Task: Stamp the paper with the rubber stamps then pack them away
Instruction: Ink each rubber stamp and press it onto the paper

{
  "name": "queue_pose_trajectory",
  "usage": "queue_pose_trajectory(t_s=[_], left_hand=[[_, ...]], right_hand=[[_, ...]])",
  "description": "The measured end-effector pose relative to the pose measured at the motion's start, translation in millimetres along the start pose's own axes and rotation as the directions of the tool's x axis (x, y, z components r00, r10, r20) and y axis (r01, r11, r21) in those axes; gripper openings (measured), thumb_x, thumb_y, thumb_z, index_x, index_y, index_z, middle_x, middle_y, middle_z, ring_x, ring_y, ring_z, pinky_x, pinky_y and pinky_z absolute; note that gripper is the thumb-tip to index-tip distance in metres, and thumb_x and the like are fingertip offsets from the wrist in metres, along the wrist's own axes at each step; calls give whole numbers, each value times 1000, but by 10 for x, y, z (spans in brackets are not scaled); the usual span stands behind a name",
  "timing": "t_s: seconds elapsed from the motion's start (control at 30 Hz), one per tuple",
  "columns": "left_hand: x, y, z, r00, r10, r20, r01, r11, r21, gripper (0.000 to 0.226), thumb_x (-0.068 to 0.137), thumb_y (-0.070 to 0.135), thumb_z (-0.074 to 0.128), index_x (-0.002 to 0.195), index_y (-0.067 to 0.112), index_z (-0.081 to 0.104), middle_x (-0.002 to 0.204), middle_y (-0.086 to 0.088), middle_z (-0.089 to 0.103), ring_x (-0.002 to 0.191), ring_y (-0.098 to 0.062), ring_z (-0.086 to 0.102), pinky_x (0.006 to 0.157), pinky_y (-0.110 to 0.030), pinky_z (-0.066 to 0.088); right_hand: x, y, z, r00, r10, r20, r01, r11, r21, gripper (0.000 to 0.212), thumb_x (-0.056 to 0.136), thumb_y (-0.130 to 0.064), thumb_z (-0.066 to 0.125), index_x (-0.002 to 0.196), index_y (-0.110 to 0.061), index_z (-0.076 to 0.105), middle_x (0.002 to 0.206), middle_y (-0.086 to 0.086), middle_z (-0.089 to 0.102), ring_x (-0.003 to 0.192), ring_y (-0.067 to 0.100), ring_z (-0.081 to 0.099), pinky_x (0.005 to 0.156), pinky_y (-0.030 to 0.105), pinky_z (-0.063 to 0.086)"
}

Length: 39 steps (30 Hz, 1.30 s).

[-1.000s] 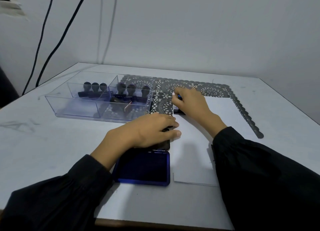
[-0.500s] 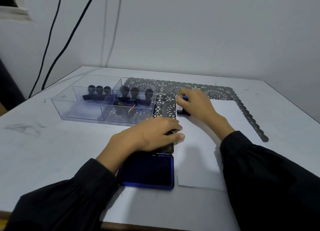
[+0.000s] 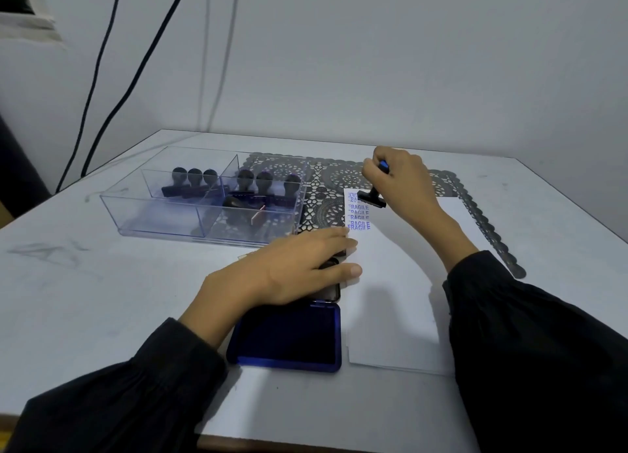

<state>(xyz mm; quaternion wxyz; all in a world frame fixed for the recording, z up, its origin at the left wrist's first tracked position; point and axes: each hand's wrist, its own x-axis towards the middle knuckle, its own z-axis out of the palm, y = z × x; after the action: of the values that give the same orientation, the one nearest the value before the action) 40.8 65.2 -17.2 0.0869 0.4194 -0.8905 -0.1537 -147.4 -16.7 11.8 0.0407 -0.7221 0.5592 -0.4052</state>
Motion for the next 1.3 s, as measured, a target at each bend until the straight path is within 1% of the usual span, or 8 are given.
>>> queue_pose_trajectory(t_s=[0.17, 0.23, 0.37, 0.43, 0.5, 0.6, 0.93, 1.3], left_hand=[[-585, 34, -123, 968, -54, -243, -52, 910, -411, 46, 90, 47, 48, 133, 31, 54, 133, 25, 52, 124, 11, 43, 105, -16, 34], [-880, -50, -111, 938, -156, -310, -16, 873, -487, 41, 90, 47, 50, 129, 37, 57, 128, 28, 56, 123, 9, 46, 102, -21, 38], [-1234, -314, 67, 857, -358, -371, 76, 799, -597, 34, 90, 43, 55, 123, 38, 60, 124, 27, 59, 120, 7, 49, 100, -26, 40], [-1273, -404, 140, 855, -376, -356, 118, 810, -574, 35, 91, 40, 56, 125, 36, 59, 127, 25, 58, 121, 6, 49, 105, -31, 41], [-1275, -457, 179, 870, -362, -335, 141, 833, -535, 37, 92, 40, 56, 128, 36, 57, 131, 24, 55, 125, 5, 46, 108, -35, 39], [-1273, -476, 189, 861, -374, -344, 165, 846, -507, 36, 93, 40, 57, 129, 36, 56, 133, 25, 53, 125, 8, 43, 109, -33, 37], [-1301, -510, 220, 865, -369, -339, 196, 872, -449, 39, 93, 39, 53, 132, 40, 52, 136, 27, 48, 128, 9, 39, 110, -34, 37], [-1283, -467, 210, 854, -377, -359, 203, 877, -436, 45, 87, 47, 51, 132, 42, 52, 134, 30, 47, 125, 15, 37, 107, -22, 34]], right_hand=[[-12, -92, -42, 996, 35, 81, -37, 999, 21, 30, 87, -24, 50, 62, -13, 37, 58, 9, 38, 55, 18, 29, 54, 29, 22], [-28, -236, -126, 986, 23, 166, -44, 991, 129, 34, 88, -29, 53, 61, -12, 42, 60, 12, 48, 56, 17, 36, 57, 28, 27], [-225, -731, -353, 907, -107, 406, -63, 921, 383, 35, 95, -25, 52, 62, -15, 49, 52, -11, 48, 45, 1, 38, 46, 12, 30], [-439, -946, -313, 862, -198, 467, -8, 915, 404, 34, 96, -25, 54, 63, -17, 48, 54, -10, 48, 46, -1, 39, 47, 12, 31], [-690, -1054, -161, 820, -257, 512, 54, 924, 378, 33, 94, -27, 57, 63, -17, 47, 59, -1, 49, 52, 4, 41, 55, 22, 35], [-960, -1067, 0, 787, -211, 580, 69, 964, 258, 34, 91, -29, 58, 61, -20, 43, 61, -1, 48, 56, 10, 42, 60, 30, 36], [-1277, -1038, 51, 888, -116, 445, 15, 975, 223, 32, 93, -24, 51, 64, -23, 37, 54, -4, 45, 55, 13, 42, 59, 36, 36], [-1341, -1189, 167, 882, -254, 396, 280, 960, -9, 26, 96, -26, 42, 74, -20, 30, 54, -3, 31, 62, 26, 35, 57, 35, 20]])
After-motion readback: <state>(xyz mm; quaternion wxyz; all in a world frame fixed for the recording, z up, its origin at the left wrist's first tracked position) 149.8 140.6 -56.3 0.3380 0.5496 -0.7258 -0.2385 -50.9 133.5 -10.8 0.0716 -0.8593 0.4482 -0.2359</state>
